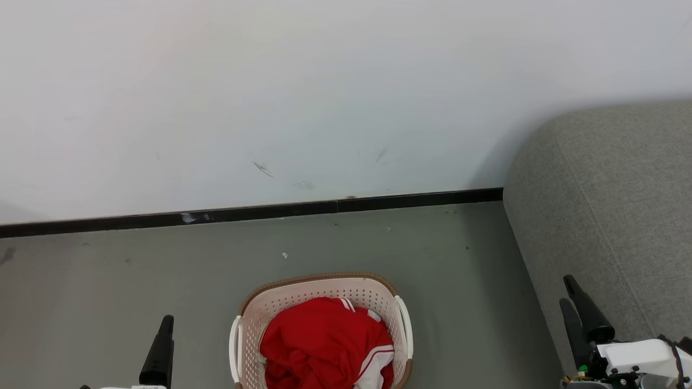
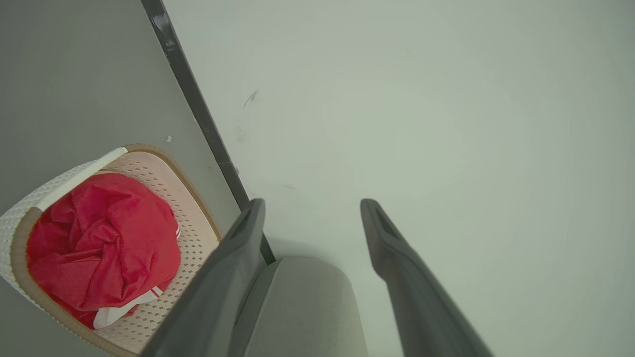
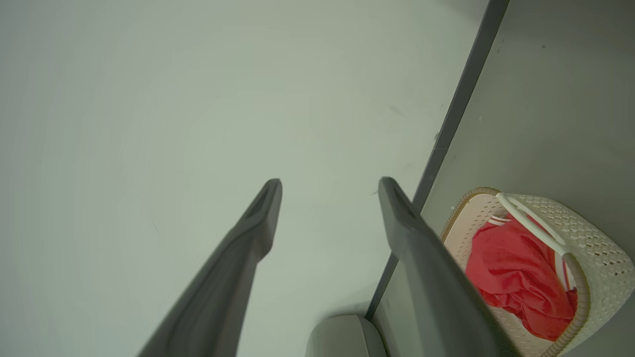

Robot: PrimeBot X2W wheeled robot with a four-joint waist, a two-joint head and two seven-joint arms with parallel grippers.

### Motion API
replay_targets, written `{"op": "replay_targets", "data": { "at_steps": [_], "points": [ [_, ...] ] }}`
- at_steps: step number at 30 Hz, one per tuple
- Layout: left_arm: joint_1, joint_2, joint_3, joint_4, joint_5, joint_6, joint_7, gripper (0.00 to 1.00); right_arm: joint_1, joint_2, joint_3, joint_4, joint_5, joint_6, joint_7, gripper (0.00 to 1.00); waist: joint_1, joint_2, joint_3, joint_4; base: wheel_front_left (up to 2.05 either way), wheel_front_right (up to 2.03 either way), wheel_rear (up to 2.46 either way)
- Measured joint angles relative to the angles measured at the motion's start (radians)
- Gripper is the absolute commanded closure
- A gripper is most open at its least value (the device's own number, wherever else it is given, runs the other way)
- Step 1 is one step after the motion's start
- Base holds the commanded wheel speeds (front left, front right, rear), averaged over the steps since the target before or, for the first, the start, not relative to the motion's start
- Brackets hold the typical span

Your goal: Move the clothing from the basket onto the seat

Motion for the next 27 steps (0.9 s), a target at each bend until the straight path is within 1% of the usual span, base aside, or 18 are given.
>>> {"op": "replay_targets", "data": {
  "at_steps": [6, 12, 15, 19, 20, 21, 22, 23, 25, 27],
  "points": [
    [0.0, 0.019, -0.021, -0.003, 0.062, 0.0, -0.022, 0.0, 0.0, -0.011, 0.003, -0.021, -0.106, 0.0, -0.018, 0.0, 0.0049, 0.0, -0.003, 0.0, 0.0, 0.0, 0.0],
    [0.0, 0.035, -0.045, -0.004, 0.152, 0.0, -0.046, 0.0, -0.001, -0.033, 0.026, -0.045, -0.24, 0.0, -0.045, 0.0, 0.0105, 0.0, -0.008, 0.001, 0.0, 0.0, 0.0],
    [-0.001, 0.04, -0.045, -0.007, 0.203, 0.0, -0.056, 0.0, -0.001, -0.04, 0.036, -0.052, -0.314, 0.0, -0.056, 0.0, 0.0126, 0.0, -0.01, 0.003, 0.0, 0.0, 0.0],
    [-0.001, 0.044, -0.045, -0.017, 0.278, 0.0, -0.07, 0.0, -0.001, -0.058, 0.058, -0.058, -0.417, 0.0, -0.07, 0.0, 0.0141, 0.0, -0.012, 0.005, 0.0, 0.0, 0.0],
    [-0.001, 0.044, -0.045, -0.017, 0.278, 0.0, -0.07, 0.0, -0.001, -0.058, 0.058, -0.058, -0.417, 0.0, -0.07, 0.0, 0.0141, 0.0, -0.012, 0.005, 0.0, 0.0, 0.0],
    [-0.001, 0.047, -0.043, -0.023, 0.32, 0.0, -0.077, 0.0, -0.001, -0.059, 0.067, -0.064, -0.464, 0.0, -0.077, 0.0, 0.0144, 0.0001, -0.013, 0.005, 0.0, 0.0, 0.0],
    [-0.001, 0.047, -0.043, -0.023, 0.32, 0.0, -0.077, 0.0, -0.001, -0.059, 0.067, -0.064, -0.464, 0.0, -0.077, 0.0, 0.0144, 0.0001, -0.013, 0.005, 0.0, 0.0, 0.0],
    [-0.001, 0.054, -0.043, -0.028, 0.368, 0.0, -0.084, 0.0, -0.001, -0.06, 0.077, -0.072, -0.51, 0.0, -0.086, 0.0, 0.0144, 0.0, -0.013, 0.006, 0.0, 0.0, 0.0],
    [-0.001, 0.054, -0.042, -0.03, 0.388, 0.0, -0.089, 0.0, -0.001, -0.06, 0.08, -0.074, -0.532, 0.0, -0.089, 0.0, 0.0144, 0.0, -0.014, 0.006, 0.0, 0.0, 0.0],
    [-0.001, 0.054, -0.044, -0.036, 0.429, 0.0, -0.094, 0.0, -0.001, -0.064, 0.09, -0.076, -0.581, 0.0, -0.097, 0.0, 0.014, 0.0, -0.014, 0.006, 0.0, 0.0, 0.0]
  ]
}}
